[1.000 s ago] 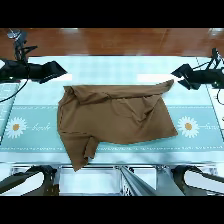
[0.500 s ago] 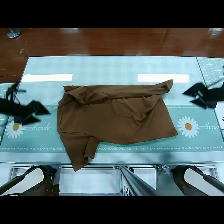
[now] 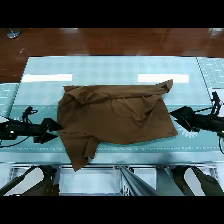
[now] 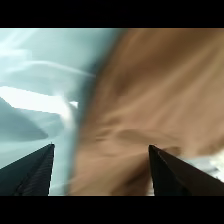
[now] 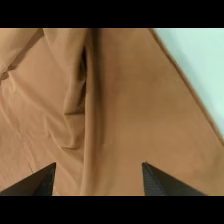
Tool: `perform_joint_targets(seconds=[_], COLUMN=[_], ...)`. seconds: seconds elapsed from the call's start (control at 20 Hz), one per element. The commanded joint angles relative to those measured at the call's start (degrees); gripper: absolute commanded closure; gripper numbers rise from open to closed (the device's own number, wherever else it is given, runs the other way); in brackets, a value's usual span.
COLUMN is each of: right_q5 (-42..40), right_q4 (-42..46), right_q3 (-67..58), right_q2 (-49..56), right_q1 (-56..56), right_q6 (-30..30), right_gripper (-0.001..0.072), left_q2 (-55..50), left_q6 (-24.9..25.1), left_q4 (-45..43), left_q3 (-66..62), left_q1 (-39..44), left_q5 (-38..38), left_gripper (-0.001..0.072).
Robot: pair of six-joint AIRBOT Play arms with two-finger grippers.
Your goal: Fold the shirts.
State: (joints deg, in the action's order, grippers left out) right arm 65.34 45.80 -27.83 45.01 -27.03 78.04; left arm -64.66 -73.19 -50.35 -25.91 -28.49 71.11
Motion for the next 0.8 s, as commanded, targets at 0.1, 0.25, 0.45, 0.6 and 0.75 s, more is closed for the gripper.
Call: perform_joint_targets(seconds=[0.1,0.25,0.45,0.6,0.75], right_q5=[-1.97,2.56,6.03,4.39,0.92], right_q4=[3.10,15.85,17.68,18.60,17.07], right_q3=[-0.22,0.09,5.75,7.85,7.85], right_q2=[-1.01,-1.01,-1.01,0.15,4.39], right_q1=[-6.64,-11.74,-11.28,-8.26,-5.27], right_q6=[3.39,8.35,9.62,10.10,10.47], right_gripper=[0.0097,0.0097,0.0097,0.0097,0.0097], left_q2=[-0.04,-0.02,0.07,0.04,0.04], left_q6=[5.60,7.23,7.21,7.21,7.19], left_q4=[5.44,5.62,6.71,6.86,6.86], left_q3=[3.08,2.16,0.13,0.02,0.02], left_q1=[8.04,8.74,8.76,8.81,8.81], left_q5=[-11.02,-9.14,-7.58,-7.56,-7.56], left_gripper=[0.0144,0.0681,0.0680,0.0681,0.0680])
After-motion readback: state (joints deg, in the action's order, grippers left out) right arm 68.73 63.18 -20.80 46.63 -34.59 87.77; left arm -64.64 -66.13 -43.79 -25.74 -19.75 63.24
